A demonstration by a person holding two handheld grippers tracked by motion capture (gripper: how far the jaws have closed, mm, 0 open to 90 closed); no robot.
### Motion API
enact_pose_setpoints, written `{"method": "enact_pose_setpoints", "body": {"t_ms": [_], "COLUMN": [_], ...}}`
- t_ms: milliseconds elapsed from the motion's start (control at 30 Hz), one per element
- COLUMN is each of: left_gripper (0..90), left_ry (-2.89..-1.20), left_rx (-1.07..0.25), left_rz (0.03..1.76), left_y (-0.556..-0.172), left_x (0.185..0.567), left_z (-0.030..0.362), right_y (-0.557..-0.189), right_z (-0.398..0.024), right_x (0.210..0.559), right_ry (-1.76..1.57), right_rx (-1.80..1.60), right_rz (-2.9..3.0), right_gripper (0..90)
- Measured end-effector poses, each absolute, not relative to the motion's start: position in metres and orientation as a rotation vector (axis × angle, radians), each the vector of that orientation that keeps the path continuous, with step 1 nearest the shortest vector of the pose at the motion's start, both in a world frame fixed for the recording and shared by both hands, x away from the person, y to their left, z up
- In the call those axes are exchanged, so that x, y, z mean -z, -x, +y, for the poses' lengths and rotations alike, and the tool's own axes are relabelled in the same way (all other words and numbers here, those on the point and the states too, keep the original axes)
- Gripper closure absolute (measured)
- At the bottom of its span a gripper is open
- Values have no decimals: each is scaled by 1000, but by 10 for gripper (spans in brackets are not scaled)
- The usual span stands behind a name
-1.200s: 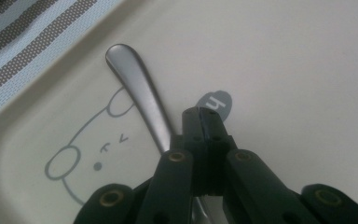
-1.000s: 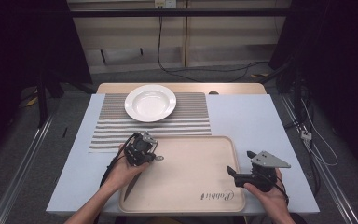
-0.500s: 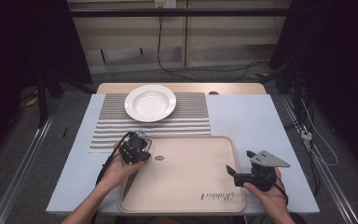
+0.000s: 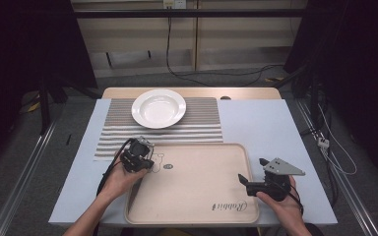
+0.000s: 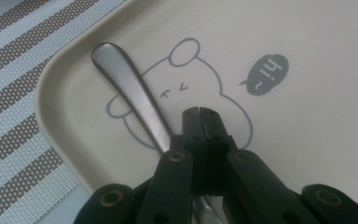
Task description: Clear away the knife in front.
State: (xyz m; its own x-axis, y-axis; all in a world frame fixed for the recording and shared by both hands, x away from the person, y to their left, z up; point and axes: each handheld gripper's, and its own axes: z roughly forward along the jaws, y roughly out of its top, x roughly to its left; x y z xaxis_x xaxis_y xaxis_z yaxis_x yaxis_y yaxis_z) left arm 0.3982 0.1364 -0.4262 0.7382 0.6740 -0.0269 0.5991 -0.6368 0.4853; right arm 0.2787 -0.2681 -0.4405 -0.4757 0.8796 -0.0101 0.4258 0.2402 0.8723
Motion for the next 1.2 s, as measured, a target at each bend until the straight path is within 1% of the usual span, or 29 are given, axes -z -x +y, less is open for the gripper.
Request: {"method": "enact_pose_setpoints", "body": {"t_ms": [133, 333, 600, 933, 1000, 1100, 1200], "left_gripper": [900, 900, 900, 900, 882, 828, 745], "left_ry": [-2472, -2468, -2457, -2457, -2449, -2426, -2397], "left_rx": [-211, -244, -241, -251, -243, -251, -308], "left_rz": [971, 979, 995, 994, 990, 953, 919], "left_y": [-399, -398, -397, -396, -396, -395, -392], "left_x": [426, 426, 426, 426, 426, 422, 415], "left_z": [138, 140, 148, 146, 146, 146, 142], "right_y": [-280, -279, -280, -279, -279, -279, -280], "right_z": [-267, -268, -268, -268, -268, -268, -268], "right_x": [441, 441, 441, 441, 441, 441, 441], "right_ry": [-1186, -1182, -1180, -1181, -1183, -1182, -1189], "right_rx": [-1166, -1167, -1165, -1168, -1168, -1168, -1166], "right_rz": [2015, 2009, 2012, 2010, 2010, 2009, 2009], "right_gripper": [76, 76, 76, 76, 76, 76, 76]}}
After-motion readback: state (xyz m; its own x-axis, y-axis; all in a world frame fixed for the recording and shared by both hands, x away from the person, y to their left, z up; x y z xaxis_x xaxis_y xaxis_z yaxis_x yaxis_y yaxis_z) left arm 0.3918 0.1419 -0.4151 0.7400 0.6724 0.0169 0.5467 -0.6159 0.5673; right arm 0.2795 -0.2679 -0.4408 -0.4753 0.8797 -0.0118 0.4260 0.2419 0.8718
